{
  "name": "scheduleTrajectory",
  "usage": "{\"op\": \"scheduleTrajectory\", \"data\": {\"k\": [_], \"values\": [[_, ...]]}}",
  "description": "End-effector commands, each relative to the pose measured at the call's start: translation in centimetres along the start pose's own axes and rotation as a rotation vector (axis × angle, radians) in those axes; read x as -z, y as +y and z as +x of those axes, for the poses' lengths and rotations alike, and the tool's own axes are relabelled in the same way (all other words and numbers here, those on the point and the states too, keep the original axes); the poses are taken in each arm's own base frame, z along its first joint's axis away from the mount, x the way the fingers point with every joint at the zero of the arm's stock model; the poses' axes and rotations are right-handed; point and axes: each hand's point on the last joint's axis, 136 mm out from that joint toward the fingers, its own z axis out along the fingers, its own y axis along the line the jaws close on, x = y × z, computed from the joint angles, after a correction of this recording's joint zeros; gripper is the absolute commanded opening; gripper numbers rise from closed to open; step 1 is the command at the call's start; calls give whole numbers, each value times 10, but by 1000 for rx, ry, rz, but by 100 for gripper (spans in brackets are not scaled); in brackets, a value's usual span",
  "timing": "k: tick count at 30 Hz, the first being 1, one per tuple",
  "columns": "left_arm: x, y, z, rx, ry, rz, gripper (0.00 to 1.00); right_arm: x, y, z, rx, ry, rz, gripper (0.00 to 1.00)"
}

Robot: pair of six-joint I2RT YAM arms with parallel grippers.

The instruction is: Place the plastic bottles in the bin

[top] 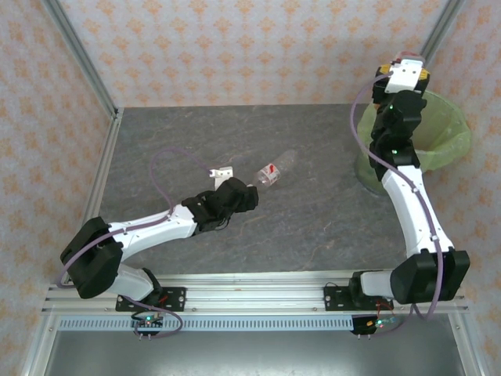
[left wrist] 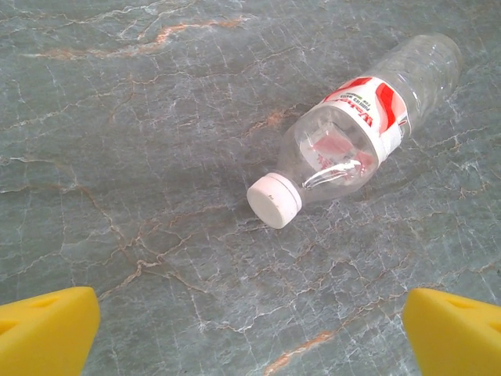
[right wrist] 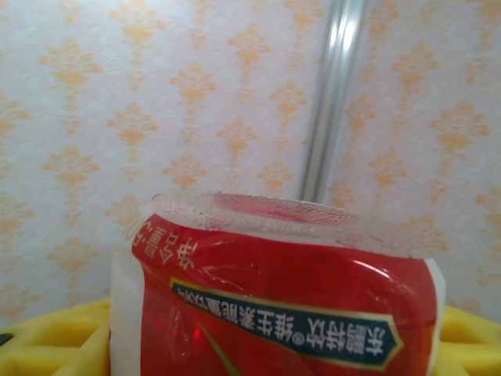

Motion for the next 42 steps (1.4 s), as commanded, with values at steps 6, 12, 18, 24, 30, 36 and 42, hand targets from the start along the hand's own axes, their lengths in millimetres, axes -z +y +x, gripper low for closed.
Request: {"op": "scheduleTrajectory", "data": {"k": [6, 12, 18, 24, 30, 36, 42], "values": [[-4, -2, 1, 21, 3, 48, 100, -30, -23, 22, 134, 12, 174, 7], [-6, -5, 0, 19, 11, 61, 100, -35, -38, 53, 101, 68, 223, 11], [-12, -10, 1, 11, 31, 71, 100, -40, -46, 92, 24, 208, 221, 21], [-17, -21, 2, 7, 53, 101, 100, -39, -45, 122, -11, 321, 235, 54], [-28, -29, -9, -45, 81, 168, 100, -24, -44, 132, -69, 490, 220, 99], [-48, -23, -29, -186, 88, 167, 100, 0, -55, 115, -183, 503, 247, 99], [-68, -29, -39, -244, 110, 178, 100, 20, -64, 102, -242, 508, 256, 99]]}}
